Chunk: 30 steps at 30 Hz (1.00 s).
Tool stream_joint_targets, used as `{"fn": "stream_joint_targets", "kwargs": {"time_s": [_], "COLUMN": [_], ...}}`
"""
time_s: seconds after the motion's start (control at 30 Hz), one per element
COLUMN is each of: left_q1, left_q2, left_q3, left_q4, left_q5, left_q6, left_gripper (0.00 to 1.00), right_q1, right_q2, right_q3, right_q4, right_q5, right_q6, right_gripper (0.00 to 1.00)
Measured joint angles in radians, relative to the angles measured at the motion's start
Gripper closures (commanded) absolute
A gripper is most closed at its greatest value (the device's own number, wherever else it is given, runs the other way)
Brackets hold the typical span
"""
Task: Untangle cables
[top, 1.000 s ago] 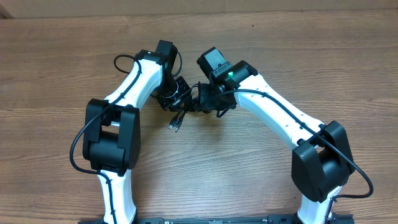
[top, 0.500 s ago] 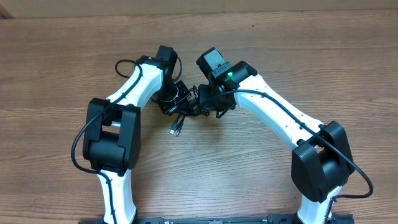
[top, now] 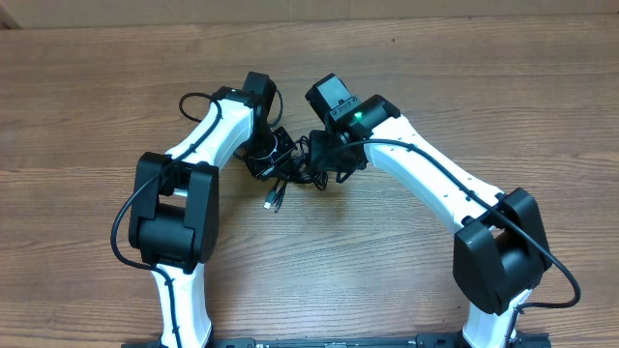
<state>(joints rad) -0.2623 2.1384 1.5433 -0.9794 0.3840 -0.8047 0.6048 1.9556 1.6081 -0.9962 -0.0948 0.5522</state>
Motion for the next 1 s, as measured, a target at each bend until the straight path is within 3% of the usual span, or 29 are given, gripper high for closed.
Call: {"fn": "stream_joint_targets", "kwargs": {"time_s": [0.2, 0.5, 0.67, 0.9, 1.0], "left_q1": [0.000, 0.000, 0.003, 0.029, 0.047], "left_q2": [0.000, 0.000, 0.000, 0.000, 0.000], "left_q3": [0.000, 0.000, -0.001, -0.007, -0.008], "left_q4": [-0.007, -0.008, -0.018, -0.019, -0.021], "left_q5": [0.000, -0.001, 0.008, 0.070, 0.106], "left_q6": [0.000, 0.000, 0.018, 0.042, 0.058], "left_gripper": [0.96, 0.96, 0.96, 0.96, 0.96], "right_q1": [0.000, 0.000, 0.000, 0.000, 0.000], "right_q2": [0.000, 0.000, 0.000, 0.000, 0.000], "right_q3": [-0.055, -0.134, -0.174, -0.226, -0.238], "right_q4": [0.020, 0.107, 0.165, 0.219, 0.235], "right_q5": [0.005, 0.006, 0.006, 0.002, -0.003], "right_q6": [-0.004, -0.003, -0.001, 0.036, 0.046], "right_gripper": [0.49, 0.50, 0.59, 0.96, 0.96]}}
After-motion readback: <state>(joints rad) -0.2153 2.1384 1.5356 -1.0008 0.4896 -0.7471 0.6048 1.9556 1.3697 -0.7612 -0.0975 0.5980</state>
